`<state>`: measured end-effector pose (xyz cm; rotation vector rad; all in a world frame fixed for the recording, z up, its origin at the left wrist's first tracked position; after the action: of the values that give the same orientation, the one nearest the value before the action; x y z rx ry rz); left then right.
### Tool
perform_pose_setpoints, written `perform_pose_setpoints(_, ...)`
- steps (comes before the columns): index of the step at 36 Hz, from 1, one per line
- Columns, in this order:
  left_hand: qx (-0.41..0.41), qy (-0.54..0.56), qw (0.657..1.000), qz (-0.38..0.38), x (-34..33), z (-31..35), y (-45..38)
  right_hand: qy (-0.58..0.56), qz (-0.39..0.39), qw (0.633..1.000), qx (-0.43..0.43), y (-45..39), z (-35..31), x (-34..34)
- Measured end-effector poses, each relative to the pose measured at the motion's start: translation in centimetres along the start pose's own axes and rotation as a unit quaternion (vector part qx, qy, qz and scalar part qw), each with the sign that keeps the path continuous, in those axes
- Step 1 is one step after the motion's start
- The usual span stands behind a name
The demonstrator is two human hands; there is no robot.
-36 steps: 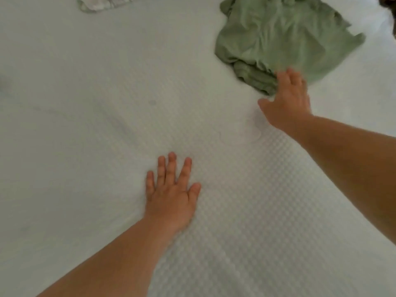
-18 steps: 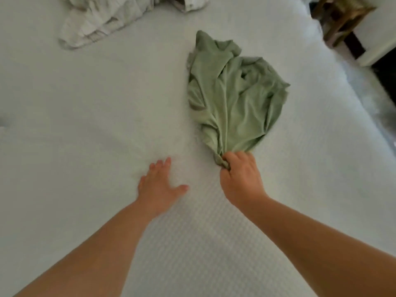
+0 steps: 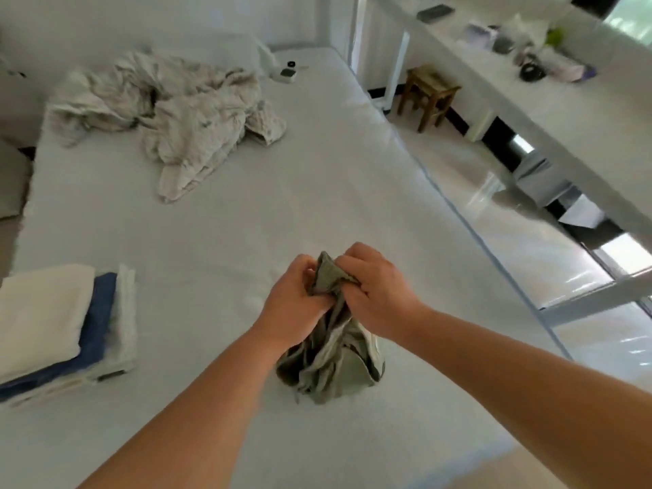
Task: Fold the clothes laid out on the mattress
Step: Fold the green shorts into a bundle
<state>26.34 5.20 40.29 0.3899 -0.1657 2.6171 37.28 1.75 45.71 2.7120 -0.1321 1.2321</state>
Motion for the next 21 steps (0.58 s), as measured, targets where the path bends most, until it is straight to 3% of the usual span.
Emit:
perform_pose_setpoints(4,-0.022,0.081,0.989,-0.124,-0.1,6.8,2.3,0.028,-0.030,0.999,0.032,3.7,-3.4,4.4)
perform_pose_setpoints(8,0.025,0.197,0.966,-0.167,0.4,9.9,4.8,0.037,-0.020,0.998,0.044,7.0,-4.7,7.3)
perform_pose_setpoints(14,0.082,0.228,0.938,-0.247,-1.3,11.3,7.9,-0.017,0.076,0.997,-0.025,9.3,-3.8,10.9)
perform_pose_setpoints(17,0.080,0.107,0.963,-0.233,-1.0,10.6,8.4,-0.041,0.124,0.989,-0.064,10.1,-2.2,13.0)
perform_pose_setpoints(19,0.031,-0.104,0.981,-0.161,0.3,10.1,7.8,-0.016,0.133,0.988,-0.070,10.5,-1.4,13.6)
perform_pose_setpoints(21,-0.031,-0.302,0.949,-0.087,1.5,10.2,7.2,0.001,0.138,0.987,-0.080,10.7,-0.7,13.7)
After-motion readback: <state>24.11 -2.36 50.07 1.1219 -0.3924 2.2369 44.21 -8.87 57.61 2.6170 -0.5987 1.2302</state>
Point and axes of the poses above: each hand's wrist, its own y-axis away from the middle knuckle, its own x-axis out of the back of the hand, z = x × y, the point moved 6 cm from there along -y, towards the middle knuckle, and after that the axes turned 15 degrees about -x, right-handed, at the moved point
